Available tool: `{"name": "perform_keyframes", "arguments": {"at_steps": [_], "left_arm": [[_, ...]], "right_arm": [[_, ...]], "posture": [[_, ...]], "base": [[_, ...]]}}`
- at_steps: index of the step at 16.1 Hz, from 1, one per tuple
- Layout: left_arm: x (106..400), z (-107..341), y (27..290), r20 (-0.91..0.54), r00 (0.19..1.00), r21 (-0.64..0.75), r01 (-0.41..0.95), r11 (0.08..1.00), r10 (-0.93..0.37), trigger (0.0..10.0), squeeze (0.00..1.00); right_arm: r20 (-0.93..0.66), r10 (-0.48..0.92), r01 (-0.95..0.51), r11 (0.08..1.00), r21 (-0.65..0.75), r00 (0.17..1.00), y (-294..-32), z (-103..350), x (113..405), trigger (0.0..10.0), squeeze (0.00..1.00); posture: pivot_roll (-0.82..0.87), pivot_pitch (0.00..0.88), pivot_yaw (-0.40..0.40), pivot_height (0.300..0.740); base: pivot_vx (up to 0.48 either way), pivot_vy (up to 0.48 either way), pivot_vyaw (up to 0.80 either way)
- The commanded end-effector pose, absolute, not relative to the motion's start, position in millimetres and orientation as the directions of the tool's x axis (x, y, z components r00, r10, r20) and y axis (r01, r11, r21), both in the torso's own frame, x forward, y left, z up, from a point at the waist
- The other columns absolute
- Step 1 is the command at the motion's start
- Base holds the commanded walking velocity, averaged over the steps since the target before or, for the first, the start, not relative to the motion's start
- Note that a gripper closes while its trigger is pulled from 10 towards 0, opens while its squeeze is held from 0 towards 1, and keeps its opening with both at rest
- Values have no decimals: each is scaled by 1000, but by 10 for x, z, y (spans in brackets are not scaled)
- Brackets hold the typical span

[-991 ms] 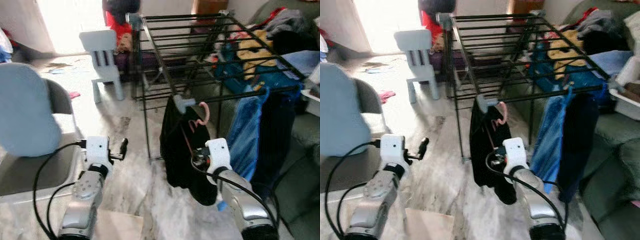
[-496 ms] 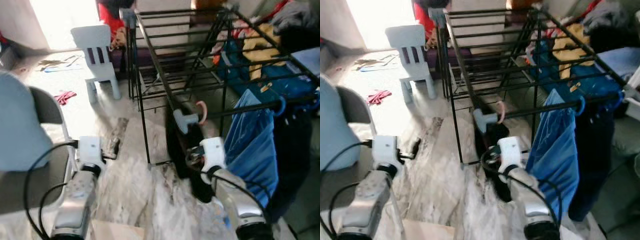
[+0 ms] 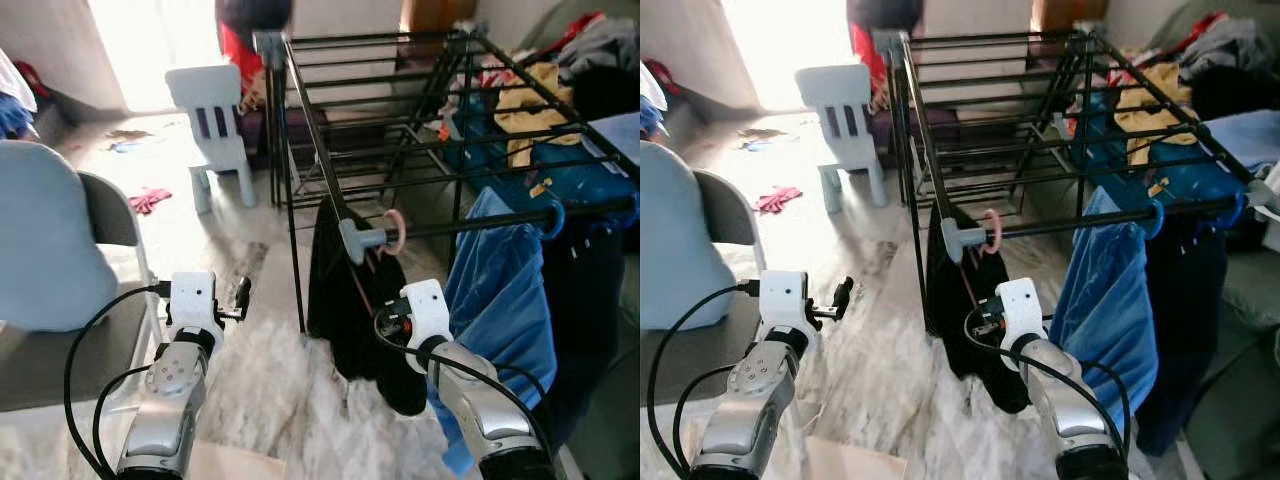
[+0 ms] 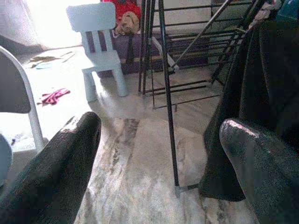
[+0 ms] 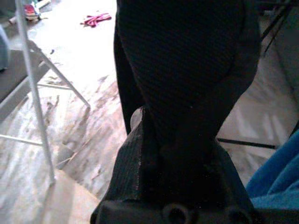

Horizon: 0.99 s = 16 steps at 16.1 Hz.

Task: Hang hanger

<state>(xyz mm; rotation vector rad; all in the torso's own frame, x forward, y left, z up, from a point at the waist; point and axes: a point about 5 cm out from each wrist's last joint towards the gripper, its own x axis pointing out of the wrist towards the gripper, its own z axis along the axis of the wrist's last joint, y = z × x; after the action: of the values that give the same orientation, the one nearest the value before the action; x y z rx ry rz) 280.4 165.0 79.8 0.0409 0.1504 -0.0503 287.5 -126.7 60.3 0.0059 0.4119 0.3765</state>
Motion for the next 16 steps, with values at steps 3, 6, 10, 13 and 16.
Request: {"name": "perform_keyframes", "arguments": {"at_steps": [3,6,10,13,16], "left_arm": [[2813,808,1652,-156,986,53,61,997,-52,10000,0],[2810,798,1641,-162,985,48,67,997,-58,10000,0],[2807,797,1634,-164,984,43,73,996,-65,10000,0],[2809,798,1633,-167,984,43,73,996,-65,10000,0],[2810,793,1617,-170,983,43,84,996,-75,10000,0]], "right_arm": [[-367,403,-401,912,85,839,-1196,678,2862,10000,0],[-367,382,-380,921,78,848,-1225,683,2889,10000,0],[-353,335,-341,939,47,874,-1324,741,3007,10000,0],[-337,261,-274,962,11,904,-1475,792,3141,10000,0],[-369,269,-275,961,37,890,-1474,729,3150,10000,0]], "posture": [[-70,0,2,740],[-71,0,2,740],[-70,0,4,740],[-68,0,5,740],[-69,0,5,740]], "base": [[0,0,0],[0,0,0],[0,0,0],[0,0,0],[0,0,0]]}}
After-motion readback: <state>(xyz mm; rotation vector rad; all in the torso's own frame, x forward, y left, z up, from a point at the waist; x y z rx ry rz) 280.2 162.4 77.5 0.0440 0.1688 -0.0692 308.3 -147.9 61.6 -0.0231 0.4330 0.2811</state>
